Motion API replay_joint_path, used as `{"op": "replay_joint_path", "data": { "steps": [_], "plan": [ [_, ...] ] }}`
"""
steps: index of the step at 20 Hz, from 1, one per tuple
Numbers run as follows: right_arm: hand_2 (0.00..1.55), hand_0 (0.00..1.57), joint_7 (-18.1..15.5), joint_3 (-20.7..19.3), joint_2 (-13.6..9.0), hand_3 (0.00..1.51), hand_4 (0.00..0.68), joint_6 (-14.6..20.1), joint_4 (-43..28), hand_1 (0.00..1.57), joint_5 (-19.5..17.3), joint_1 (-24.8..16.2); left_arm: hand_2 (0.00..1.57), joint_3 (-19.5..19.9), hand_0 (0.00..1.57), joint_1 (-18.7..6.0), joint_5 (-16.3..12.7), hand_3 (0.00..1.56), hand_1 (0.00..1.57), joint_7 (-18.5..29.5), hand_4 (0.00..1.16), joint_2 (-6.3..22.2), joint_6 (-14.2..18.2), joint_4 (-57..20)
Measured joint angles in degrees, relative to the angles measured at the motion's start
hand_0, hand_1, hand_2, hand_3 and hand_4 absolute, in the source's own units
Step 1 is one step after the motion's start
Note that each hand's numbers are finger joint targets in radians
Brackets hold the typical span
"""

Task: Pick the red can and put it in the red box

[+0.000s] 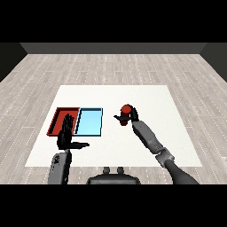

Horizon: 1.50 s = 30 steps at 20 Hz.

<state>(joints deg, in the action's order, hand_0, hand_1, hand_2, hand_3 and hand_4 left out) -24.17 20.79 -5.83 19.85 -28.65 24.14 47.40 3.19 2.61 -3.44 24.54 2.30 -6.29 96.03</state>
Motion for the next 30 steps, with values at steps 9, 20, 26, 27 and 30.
{"op": "replay_joint_path", "data": {
  "steps": [9,20,26,27,30],
  "plan": [
    [1.47,1.52,7.34,2.43,-9.65,1.4,0.571,2.99,-27.68,1.52,-3.12,-11.52,0.0,-8.36,0.0,0.26,1.09,0.0,0.0,-7.78,0.0,-1.81,0.95,3.35],
    [1.45,1.5,20.6,4.5,-9.2,1.4,0.591,11.51,-50.54,1.5,-13.64,-17.92,0.0,-15.46,0.0,-4.81,2.82,0.0,0.0,-17.83,0.0,-2.14,6.29,5.64],
    [1.47,1.51,22.23,2.63,-9.77,1.4,0.587,10.49,-57.98,1.51,-17.04,-22.26,0.0,-20.12,0.0,-9.01,3.9,0.0,0.0,-22.74,0.0,-2.25,10.35,3.98],
    [1.47,1.51,22.09,2.5,-9.46,1.4,0.587,10.3,-58.62,1.51,-17.58,-22.97,0.0,-21.35,0.0,-10.41,4.34,0.0,0.0,-22.87,0.0,-2.26,11.97,2.59],
    [1.47,1.51,24.44,1.53,-9.49,1.39,0.575,9.37,-62.06,1.51,-19.45,-23.39,0.0,-22.87,0.0,-13.02,4.36,0.0,0.0,-23.95,0.0,-2.27,13.25,0.25]
  ]
}}
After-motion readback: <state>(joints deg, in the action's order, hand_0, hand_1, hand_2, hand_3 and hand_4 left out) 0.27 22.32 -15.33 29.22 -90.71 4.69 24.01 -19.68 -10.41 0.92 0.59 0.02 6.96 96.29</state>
